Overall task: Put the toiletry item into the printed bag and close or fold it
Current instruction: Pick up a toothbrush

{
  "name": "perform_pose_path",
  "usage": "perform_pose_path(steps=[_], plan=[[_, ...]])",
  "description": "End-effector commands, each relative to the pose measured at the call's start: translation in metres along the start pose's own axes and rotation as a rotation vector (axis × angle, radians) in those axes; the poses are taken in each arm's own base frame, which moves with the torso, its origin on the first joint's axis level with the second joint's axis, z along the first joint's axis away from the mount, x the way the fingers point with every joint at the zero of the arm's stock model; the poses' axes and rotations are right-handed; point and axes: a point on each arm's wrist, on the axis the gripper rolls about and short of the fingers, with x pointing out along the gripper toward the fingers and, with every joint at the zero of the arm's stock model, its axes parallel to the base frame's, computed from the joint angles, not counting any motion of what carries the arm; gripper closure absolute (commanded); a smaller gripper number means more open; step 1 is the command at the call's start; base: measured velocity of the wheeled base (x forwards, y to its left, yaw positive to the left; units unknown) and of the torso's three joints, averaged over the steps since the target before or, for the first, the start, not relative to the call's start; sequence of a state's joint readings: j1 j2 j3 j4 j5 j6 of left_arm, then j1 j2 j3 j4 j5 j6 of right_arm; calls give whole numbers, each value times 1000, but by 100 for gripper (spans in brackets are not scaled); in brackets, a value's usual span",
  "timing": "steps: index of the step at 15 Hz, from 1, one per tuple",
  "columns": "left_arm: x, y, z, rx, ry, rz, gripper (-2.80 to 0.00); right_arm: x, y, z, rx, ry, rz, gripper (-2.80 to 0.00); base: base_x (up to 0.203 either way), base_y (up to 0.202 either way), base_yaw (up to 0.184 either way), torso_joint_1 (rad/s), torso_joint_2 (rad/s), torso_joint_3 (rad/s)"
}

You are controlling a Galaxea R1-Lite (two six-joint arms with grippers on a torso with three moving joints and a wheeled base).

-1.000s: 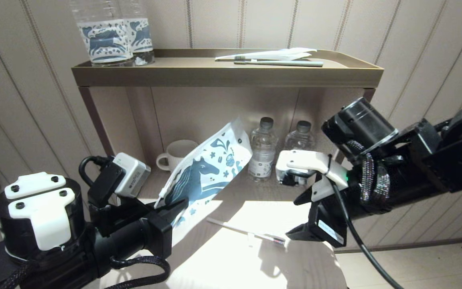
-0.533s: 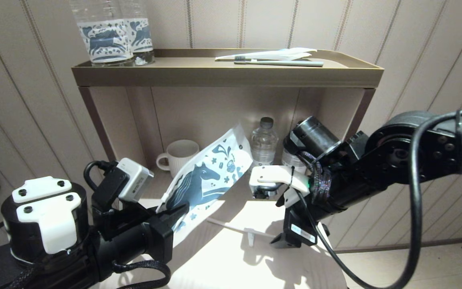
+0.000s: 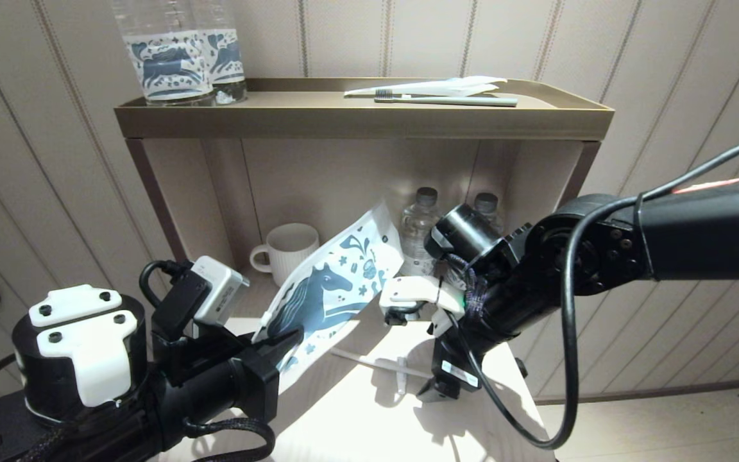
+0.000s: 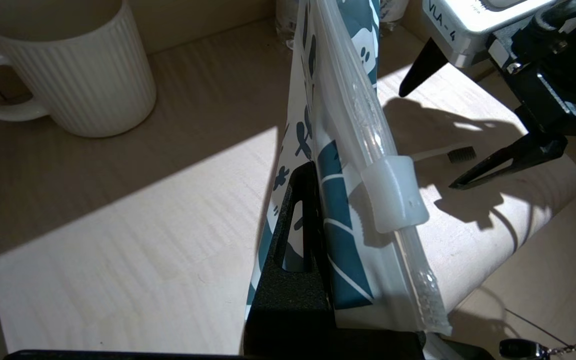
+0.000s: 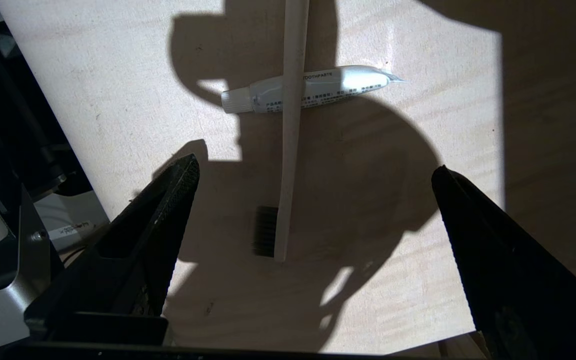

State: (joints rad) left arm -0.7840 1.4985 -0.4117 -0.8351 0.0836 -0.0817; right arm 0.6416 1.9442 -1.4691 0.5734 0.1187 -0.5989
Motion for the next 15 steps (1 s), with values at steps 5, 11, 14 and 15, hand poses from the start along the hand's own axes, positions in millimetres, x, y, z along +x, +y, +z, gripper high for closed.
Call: perform_pose_path(steps=[5, 11, 14, 15], plan=[[0, 0, -2, -1, 5, -11, 0, 17, -1, -2, 1, 33, 24, -280, 0, 0, 0, 0, 0, 0], [1, 0, -5, 0, 16, -12, 0, 22, -5, 0, 9, 36, 23, -280, 0, 0, 0, 0, 0, 0], [1, 0, -5, 0, 16, -12, 0, 22, -5, 0, 10, 36, 22, 0, 0, 0, 0, 0, 0, 0], [1, 0, -5, -1, 18, -11, 0, 22, -4, 0, 9, 35, 22, 0, 0, 0, 0, 0, 0, 0]])
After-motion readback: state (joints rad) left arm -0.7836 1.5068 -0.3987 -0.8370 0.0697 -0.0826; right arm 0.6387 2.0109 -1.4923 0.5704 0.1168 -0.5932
